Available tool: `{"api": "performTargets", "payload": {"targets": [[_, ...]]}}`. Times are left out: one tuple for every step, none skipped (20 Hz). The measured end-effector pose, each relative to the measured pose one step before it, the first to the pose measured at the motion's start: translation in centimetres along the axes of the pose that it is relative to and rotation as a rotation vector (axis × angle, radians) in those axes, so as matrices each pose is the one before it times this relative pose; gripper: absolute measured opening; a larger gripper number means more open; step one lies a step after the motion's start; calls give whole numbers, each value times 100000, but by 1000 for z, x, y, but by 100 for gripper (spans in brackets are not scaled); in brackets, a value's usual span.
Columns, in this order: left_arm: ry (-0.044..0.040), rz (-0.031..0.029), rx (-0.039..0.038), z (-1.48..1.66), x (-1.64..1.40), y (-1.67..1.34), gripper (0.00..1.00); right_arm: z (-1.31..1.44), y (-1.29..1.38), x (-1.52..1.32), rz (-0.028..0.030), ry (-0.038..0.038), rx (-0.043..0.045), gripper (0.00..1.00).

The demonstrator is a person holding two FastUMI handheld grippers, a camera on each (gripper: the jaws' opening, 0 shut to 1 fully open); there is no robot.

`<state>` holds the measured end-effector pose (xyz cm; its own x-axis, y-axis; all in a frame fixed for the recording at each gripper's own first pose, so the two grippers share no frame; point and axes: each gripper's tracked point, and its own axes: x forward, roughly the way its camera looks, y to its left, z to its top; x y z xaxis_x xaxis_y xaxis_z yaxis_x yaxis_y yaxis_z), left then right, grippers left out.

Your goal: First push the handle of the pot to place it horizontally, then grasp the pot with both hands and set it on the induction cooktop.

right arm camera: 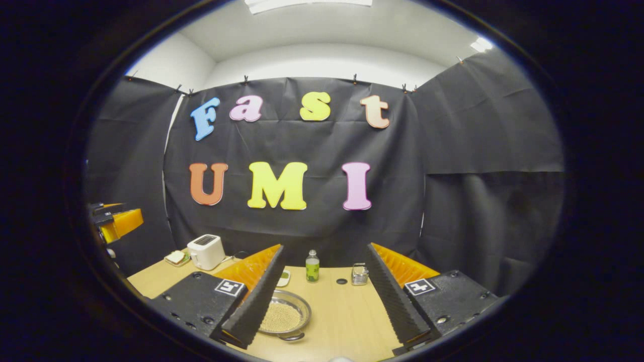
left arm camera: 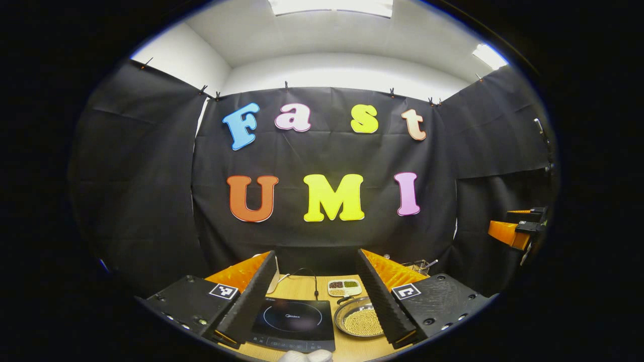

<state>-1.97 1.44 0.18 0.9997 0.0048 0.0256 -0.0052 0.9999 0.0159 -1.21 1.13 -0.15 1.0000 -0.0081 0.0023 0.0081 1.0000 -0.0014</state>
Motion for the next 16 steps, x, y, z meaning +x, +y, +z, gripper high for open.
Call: {"api": "performTargets", "payload": {"targets": [[268, -2, -70, -109, -50, 72, 95, -45, 322, -118, 1000, 234, -271, 96], [335, 207, -25, -107, -115, 136, 95, 152, 260, -94, 1077, -123, -240, 80], [143, 54, -168, 36, -172, 43, 84, -44, 240, -9, 1020, -12, 47, 64], [-150, -2, -179, 95, 2, -4, 95, 7, 187, -79, 1176, -71, 173, 48], [-294, 192, -137, 58, 7, 5, 95, -309, 547, 78, 2172, 614, -401, 31], [-197, -49, -196, 37, 12, -40, 95, -360, 604, -151, 2882, 1484, -1050, 10], [198, -122, -219, -183, -94, -29, 84, -454, 389, 153, 2197, 1146, -208, 5], [-35, -357, -231, -56, -57, -131, 95, -274, 870, 14, 4206, 1056, 621, 2], [-305, 126, 61, 104, -96, -39, 95, -756, 261, 162, 1278, 2232, -350, 1], [-80, 359, 129, 26, 11, 163, 95, -827, 118, 264, 827, 2034, -1041, 0], [183, 287, -32, -200, -59, 165, 95, -799, 222, 267, 638, 1931, -433, 1], [145, 214, -213, -44, -18, 42, 84, -854, 480, 333, 1145, 2276, 69, 0], [261, 121, -99, -75, -150, -6, 95, -1004, 598, 397, 1568, 2222, 52, 1], [29, 639, 45, -148, -55, 196, 95, -967, 295, 324, 679, 1804, 38, 4], [-44, 353, 11, -4, -128, 221, 95, -1100, 405, 394, 1101, 1417, -414, 0], [242, 327, 18, -110, -178, 62, 95, -1059, 237, 526, 725, 1877, -529, 1]]}}
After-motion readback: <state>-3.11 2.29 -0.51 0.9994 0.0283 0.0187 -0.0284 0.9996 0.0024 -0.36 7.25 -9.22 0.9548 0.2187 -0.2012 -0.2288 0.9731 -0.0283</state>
